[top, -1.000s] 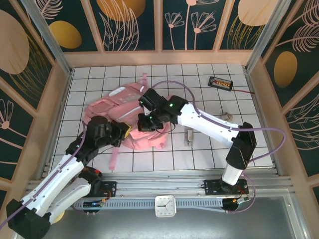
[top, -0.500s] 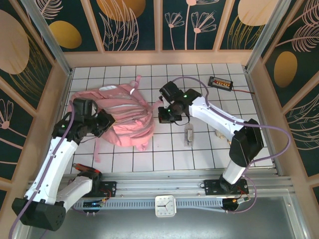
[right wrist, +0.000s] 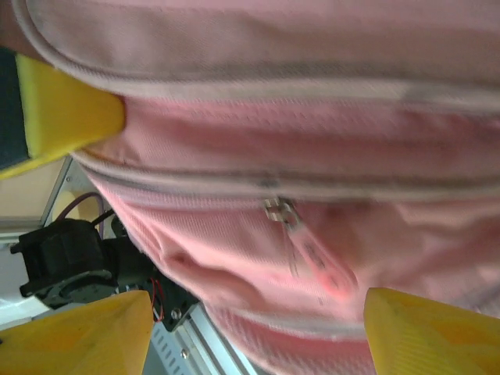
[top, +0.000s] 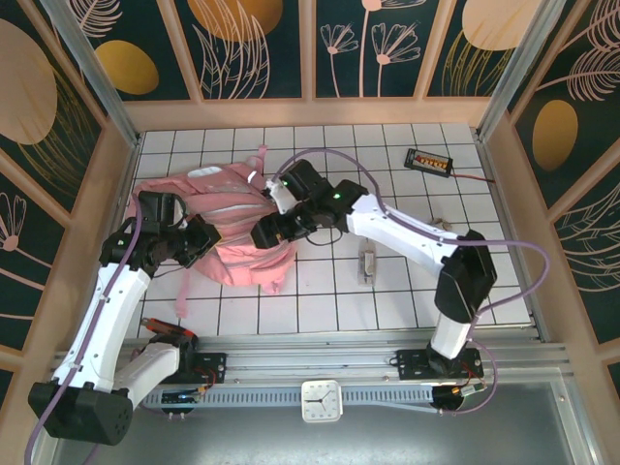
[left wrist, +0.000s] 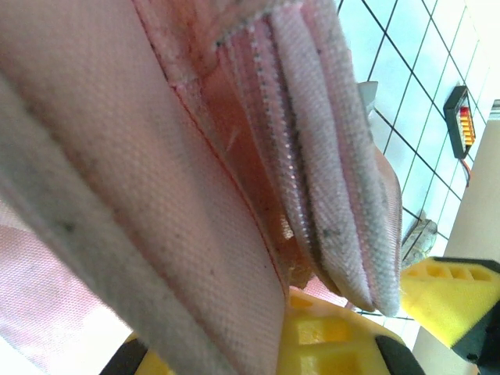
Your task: Pack books, pencil case, and school supplies into a backpack
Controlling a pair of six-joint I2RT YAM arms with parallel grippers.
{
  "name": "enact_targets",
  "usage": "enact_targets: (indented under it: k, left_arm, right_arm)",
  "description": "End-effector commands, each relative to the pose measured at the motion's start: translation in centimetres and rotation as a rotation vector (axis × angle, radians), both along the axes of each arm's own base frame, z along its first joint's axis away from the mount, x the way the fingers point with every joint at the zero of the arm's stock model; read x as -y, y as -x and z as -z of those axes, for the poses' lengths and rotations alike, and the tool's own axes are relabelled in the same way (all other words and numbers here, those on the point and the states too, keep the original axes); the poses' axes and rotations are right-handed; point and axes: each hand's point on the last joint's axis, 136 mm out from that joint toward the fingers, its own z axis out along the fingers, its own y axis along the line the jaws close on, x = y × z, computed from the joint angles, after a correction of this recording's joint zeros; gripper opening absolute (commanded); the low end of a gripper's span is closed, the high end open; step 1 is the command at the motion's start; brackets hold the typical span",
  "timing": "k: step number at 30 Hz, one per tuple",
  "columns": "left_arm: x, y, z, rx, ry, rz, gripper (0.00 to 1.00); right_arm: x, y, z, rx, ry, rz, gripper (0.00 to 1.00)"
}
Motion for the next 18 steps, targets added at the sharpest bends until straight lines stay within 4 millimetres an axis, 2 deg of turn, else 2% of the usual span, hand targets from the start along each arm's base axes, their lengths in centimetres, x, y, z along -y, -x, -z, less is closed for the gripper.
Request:
enact_targets:
  k: [1,7,12,14,16,18]
  left_arm:
    - [1.1,-1.8,-3.3,0.170,0.043,0.072,0.00]
    - [1.3,-1.8,-3.8,0.177,0.056,0.077,0.00]
    - [1.3,-1.4,-3.5,0.170,0.051,0.082,0.00]
    - [1.3,-1.3,-3.5,0.170,0.054,0.080,0.00]
    - [1.3,-1.2,-3.4,0.169,0.057,0.081,0.00]
    - [1.3,-1.2,-3.4,0.170,0.056,0.080,0.00]
  right_arm:
    - [-0.9,-0.8,1.2,0.022,0.016,-0.046,0.72]
    - [-1.1,-1.4,2.6,0.017,0.050,-0.042,0.70]
    - [-1.0,-1.6,2.9,0.022,0.061,-0.038,0.66]
    - [-1.2,-1.5,3.2,0.010,0.052,-0.043,0.55]
    - [-1.6,-1.2,3.5,-0.001,0.053,-0.049,0.37]
    - [-1.8,-0.9,3.5,0.003,0.054,-0.053,0.23]
